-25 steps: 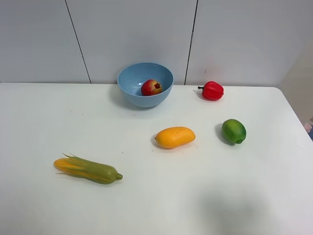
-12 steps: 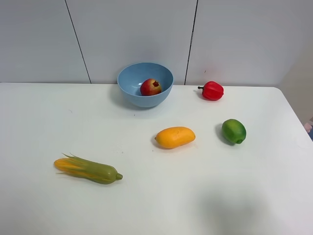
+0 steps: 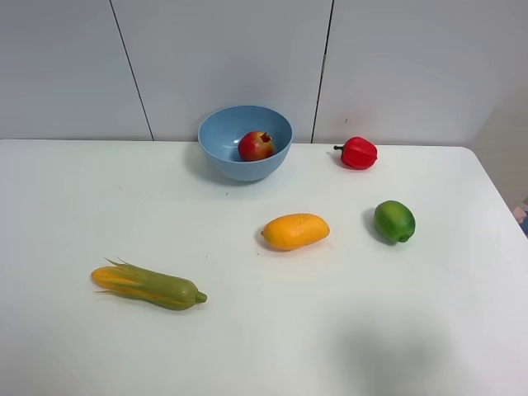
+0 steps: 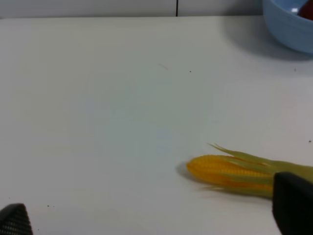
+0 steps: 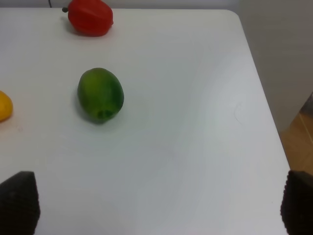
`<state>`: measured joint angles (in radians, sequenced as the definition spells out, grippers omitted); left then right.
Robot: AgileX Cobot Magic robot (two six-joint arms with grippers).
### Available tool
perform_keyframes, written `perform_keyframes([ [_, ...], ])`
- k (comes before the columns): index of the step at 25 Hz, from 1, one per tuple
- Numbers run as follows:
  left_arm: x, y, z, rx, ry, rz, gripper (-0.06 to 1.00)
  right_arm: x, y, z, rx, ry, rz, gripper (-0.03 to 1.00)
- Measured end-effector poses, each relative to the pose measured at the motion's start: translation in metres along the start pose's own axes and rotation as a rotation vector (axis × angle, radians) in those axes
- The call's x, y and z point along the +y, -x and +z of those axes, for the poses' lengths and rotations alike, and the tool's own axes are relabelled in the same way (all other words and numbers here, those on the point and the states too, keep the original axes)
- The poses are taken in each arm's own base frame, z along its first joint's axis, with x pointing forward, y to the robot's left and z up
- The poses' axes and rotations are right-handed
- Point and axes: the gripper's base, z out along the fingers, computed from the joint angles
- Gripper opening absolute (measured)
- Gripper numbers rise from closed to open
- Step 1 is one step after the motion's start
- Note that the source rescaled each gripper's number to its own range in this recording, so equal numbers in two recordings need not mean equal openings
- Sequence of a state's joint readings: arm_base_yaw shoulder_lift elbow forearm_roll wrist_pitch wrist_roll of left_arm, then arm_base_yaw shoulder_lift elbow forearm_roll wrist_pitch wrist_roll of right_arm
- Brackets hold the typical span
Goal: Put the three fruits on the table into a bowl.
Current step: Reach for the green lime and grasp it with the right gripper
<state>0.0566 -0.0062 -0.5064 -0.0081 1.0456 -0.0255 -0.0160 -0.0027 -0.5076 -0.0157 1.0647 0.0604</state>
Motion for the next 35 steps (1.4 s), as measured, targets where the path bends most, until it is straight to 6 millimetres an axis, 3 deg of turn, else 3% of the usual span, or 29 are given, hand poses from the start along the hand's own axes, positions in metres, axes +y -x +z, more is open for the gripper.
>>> perform_keyframes([
  [14, 0.0, 0.0, 0.0, 0.0, 0.0, 0.0, 0.98, 0.001, 0.001, 0.002, 0.014, 0.013, 0.024, 1.0],
  [17, 0.0, 0.0, 0.0, 0.0, 0.0, 0.0, 0.98, 0.002, 0.017, 0.011, 0.095, 0.006, 0.055, 1.0],
  [20, 0.0, 0.0, 0.0, 0.0, 0.0, 0.0, 0.98, 0.004, 0.053, 0.024, 0.181, -0.001, 0.06, 1.0],
  [23, 0.0, 0.0, 0.0, 0.0, 0.0, 0.0, 0.98, 0.007, 0.093, 0.052, 0.289, -0.01, 0.059, 1.0],
  [27, 0.0, 0.0, 0.0, 0.0, 0.0, 0.0, 0.98, 0.01, 0.135, 0.11, 0.466, -0.015, 0.011, 1.0],
  [30, 0.0, 0.0, 0.0, 0.0, 0.0, 0.0, 0.98, 0.011, 0.147, 0.164, 0.606, -0.008, -0.039, 1.0],
  [35, 0.0, 0.0, 0.0, 0.0, 0.0, 0.0, 0.98, 0.018, 0.141, 0.238, 0.749, 0.041, -0.126, 1.0],
])
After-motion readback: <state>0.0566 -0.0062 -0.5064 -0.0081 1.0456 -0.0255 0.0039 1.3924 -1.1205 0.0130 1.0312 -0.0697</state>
